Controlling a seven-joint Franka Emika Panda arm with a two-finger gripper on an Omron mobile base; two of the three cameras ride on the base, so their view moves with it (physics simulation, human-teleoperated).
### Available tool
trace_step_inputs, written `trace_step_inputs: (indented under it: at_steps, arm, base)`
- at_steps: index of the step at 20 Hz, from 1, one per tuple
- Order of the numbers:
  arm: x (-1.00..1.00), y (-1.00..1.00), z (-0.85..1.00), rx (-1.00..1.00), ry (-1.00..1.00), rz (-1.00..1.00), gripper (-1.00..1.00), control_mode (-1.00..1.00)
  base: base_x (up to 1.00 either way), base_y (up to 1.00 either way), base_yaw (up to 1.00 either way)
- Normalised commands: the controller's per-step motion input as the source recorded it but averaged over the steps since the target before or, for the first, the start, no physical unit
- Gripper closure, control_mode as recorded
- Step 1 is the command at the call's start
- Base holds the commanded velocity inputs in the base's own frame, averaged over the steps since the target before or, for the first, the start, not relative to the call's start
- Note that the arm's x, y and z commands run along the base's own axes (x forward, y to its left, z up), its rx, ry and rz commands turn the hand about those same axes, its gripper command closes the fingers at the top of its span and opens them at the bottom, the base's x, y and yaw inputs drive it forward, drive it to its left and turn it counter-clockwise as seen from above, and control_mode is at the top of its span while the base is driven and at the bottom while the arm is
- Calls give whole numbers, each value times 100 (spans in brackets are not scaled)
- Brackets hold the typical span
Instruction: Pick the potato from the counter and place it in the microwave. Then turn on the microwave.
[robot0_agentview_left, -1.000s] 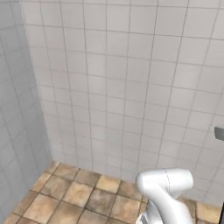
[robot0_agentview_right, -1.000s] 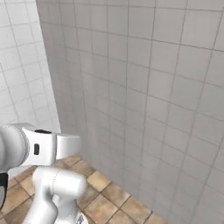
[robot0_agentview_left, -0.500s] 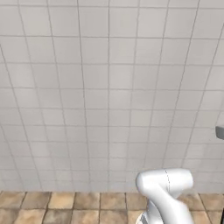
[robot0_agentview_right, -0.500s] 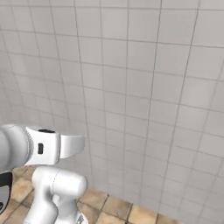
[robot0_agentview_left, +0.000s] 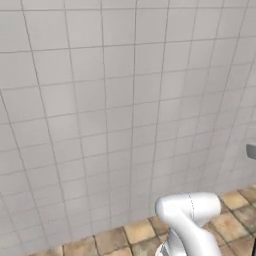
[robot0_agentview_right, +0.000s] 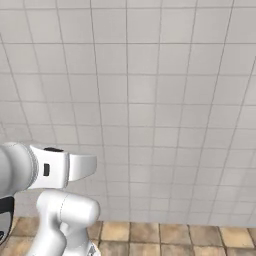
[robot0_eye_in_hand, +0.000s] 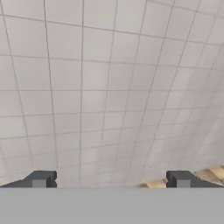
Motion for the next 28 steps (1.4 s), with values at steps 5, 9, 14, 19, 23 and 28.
trace_step_inputs:
  at_steps: [5,9,14,19,23,28]
  arm:
    - [0,0,0,0,0,0,-100,100]
    - [0,0,0,0,0,0,-100,100]
    - [0,0,0,0,0,0,-100,100]
    - [0,0,0,0,0,0,-100,100]
    - [0,0,0,0,0,0,-100,100]
    - [0,0,0,0,0,0,-100,100]
  base:
    - [23,-49,-60]
    - [42,-40,-60]
    - [46,-36,-58]
    - [42,-34,-59]
    - [48,-25,-59]
    - [34,-27,-56]
